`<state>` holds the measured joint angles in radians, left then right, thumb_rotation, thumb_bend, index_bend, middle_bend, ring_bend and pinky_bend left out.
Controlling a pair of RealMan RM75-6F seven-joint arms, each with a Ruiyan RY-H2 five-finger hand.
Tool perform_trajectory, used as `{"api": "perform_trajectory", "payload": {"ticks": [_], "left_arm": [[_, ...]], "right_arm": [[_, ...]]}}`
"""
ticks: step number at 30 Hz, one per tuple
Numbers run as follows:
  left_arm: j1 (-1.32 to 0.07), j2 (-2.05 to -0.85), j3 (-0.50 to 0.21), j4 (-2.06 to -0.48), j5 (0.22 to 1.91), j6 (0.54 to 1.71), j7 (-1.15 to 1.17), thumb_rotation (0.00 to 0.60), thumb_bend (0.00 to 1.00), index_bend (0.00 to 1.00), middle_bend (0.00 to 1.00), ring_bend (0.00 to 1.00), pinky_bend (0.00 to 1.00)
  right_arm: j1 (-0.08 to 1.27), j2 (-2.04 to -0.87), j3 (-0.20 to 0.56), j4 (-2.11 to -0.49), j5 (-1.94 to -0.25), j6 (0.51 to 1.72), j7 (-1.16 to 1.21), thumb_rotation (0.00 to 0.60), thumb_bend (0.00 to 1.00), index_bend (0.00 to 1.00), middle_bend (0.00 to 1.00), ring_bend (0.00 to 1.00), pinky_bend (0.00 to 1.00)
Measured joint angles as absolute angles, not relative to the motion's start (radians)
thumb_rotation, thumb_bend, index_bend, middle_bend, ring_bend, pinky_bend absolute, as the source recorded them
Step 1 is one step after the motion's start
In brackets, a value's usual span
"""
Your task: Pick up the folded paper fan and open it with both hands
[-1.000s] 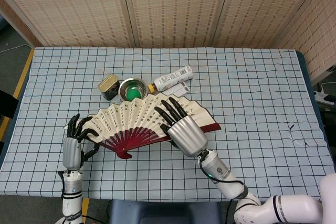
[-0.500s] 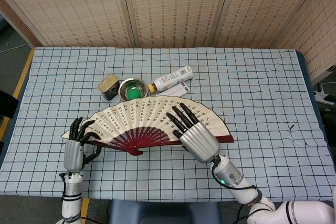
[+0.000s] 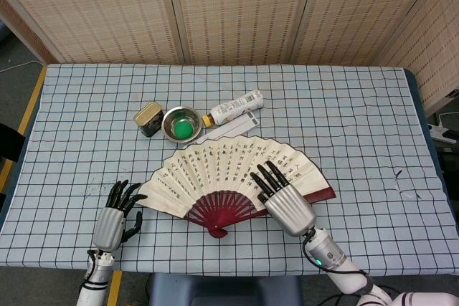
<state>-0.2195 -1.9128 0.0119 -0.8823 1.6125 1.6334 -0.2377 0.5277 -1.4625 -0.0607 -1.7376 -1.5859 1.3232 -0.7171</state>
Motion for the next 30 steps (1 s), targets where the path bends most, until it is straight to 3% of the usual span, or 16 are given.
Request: {"api": "perform_trajectory", "payload": {"ticks": [3, 5, 8, 9, 11, 16, 20, 25, 30], "left_arm": [[-0.216, -1.906, 0.017, -0.864, 1.61, 1.604, -0.235, 0.6, 0.57, 0.19, 0.07, 0.0, 0.03], [-0.213, -1.898, 0.022, -0.854, 1.608, 1.588, -0.24, 0.6, 0.56, 0.17, 0.05, 0.0, 0.03], [-0.212, -1.881, 0.019, -0.865, 1.606, 1.589, -0.252, 0.6, 0.55, 0.14, 0.04, 0.0, 0.03], [-0.211, -1.876, 0.017, -0.873, 1.605, 1.591, -0.257, 0.6, 0.55, 0.13, 0.04, 0.0, 0.03], [-0.211, -1.857, 0.014, -0.902, 1.602, 1.59, -0.273, 0.6, 0.52, 0.08, 0.02, 0.0, 0.03], [-0.218, -1.746, 0.037, -1.054, 1.61, 1.553, -0.389, 0.6, 0.45, 0.0, 0.0, 0.0, 0.03], [-0.231, -1.582, 0.071, -1.237, 1.625, 1.512, -0.523, 0.6, 0.45, 0.0, 0.0, 0.0, 0.03], [-0.239, -1.369, 0.12, -1.44, 1.658, 1.49, -0.664, 0.6, 0.45, 0.0, 0.0, 0.0, 0.03], [-0.228, -1.314, 0.131, -1.485, 1.682, 1.513, -0.65, 0.6, 0.44, 0.0, 0.0, 0.0, 0.02]], "right_arm": [[0.509, -1.454, -0.078, -1.709, -1.565, 1.297, -0.726, 0.6, 0.74, 0.36, 0.09, 0.0, 0.0], [0.503, -1.447, -0.084, -1.697, -1.552, 1.273, -0.73, 0.6, 0.69, 0.24, 0.05, 0.0, 0.0], [0.5, -1.428, -0.09, -1.694, -1.534, 1.247, -0.76, 0.6, 0.49, 0.03, 0.0, 0.0, 0.0], [0.498, -1.42, -0.091, -1.697, -1.526, 1.24, -0.776, 0.6, 0.42, 0.0, 0.0, 0.0, 0.0], [0.493, -1.398, -0.096, -1.712, -1.498, 1.223, -0.823, 0.6, 0.28, 0.0, 0.0, 0.0, 0.0], [0.485, -1.305, -0.117, -1.794, -1.386, 1.153, -0.924, 0.559, 0.13, 0.0, 0.0, 0.0, 0.0], [0.49, -1.235, -0.133, -1.851, -1.291, 1.074, -0.929, 0.515, 0.1, 0.0, 0.0, 0.0, 0.0], [0.514, -1.174, -0.149, -1.878, -1.18, 0.953, -0.879, 0.508, 0.1, 0.0, 0.0, 0.0, 0.0], [0.502, -1.136, -0.152, -1.905, -1.208, 0.969, -0.784, 0.5, 0.1, 0.0, 0.0, 0.0, 0.0]]}}
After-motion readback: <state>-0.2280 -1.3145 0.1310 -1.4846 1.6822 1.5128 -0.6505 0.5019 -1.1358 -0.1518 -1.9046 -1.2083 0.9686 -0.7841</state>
